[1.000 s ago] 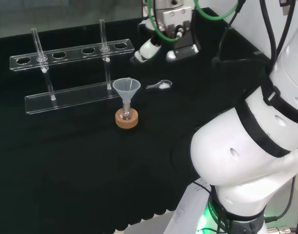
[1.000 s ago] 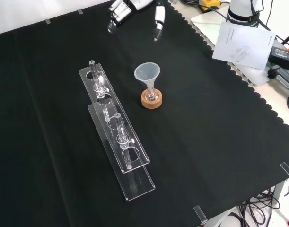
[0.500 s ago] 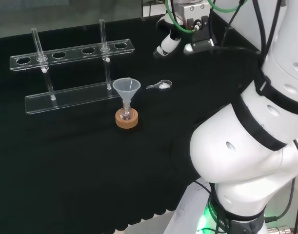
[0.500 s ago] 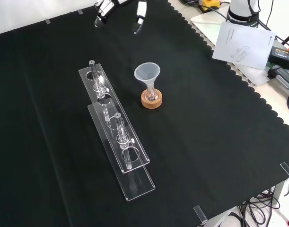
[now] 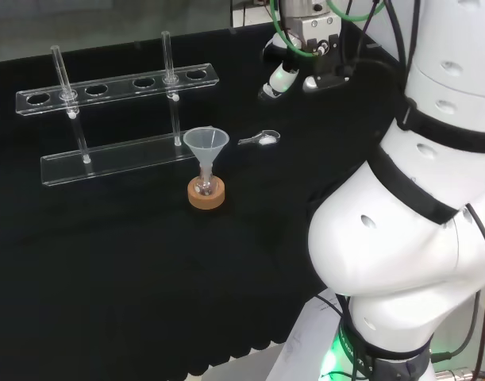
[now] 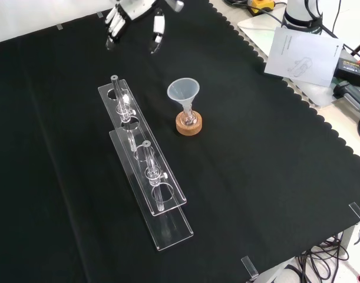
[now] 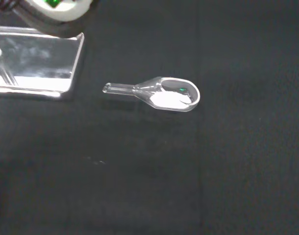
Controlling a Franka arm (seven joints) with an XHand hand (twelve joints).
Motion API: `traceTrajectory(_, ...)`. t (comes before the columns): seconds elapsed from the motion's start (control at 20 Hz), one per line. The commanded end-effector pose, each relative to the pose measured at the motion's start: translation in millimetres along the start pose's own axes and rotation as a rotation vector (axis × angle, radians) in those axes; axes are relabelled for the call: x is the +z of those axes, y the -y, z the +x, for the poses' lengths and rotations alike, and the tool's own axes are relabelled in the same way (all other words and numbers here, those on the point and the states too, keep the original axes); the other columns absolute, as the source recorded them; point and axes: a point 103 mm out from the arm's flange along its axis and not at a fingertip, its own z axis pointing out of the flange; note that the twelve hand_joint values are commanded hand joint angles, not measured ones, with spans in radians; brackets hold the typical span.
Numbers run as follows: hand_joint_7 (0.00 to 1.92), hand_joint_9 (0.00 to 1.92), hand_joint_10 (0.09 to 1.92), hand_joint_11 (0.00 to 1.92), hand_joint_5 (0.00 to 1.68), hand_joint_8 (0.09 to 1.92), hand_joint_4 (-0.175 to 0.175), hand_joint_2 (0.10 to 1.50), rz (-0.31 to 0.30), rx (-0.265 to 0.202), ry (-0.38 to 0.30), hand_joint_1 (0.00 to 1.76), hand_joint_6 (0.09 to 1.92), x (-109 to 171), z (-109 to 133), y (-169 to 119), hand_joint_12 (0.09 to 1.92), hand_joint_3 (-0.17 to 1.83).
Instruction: Pick up the weighing funnel.
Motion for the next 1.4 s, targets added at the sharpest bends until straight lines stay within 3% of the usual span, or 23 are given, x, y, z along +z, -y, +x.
traceTrajectory(0.05,0.34,0.6,0.59,0.34,0.63,0.68,-0.036,0.68,0.039,-0.027,0.009,0.83,0.11,29,-13,-48,1.36,0.37)
traceTrajectory(0.3,0.35,0.61,0.57,0.35,0.65,0.67,-0.03,0.67,0.08,-0.019,0.041,0.83,0.15,50,-11,-66,1.35,0.4)
traceTrajectory(0.75,0.39,0.67,0.54,0.37,0.54,0.67,-0.025,0.62,0.127,-0.012,0.077,0.83,0.52,81,-10,-80,1.35,0.51)
traceTrajectory(1.4,0.41,0.7,0.53,0.39,0.57,0.67,-0.014,0.61,0.182,-0.025,0.124,0.86,0.63,109,-13,-92,1.33,0.52)
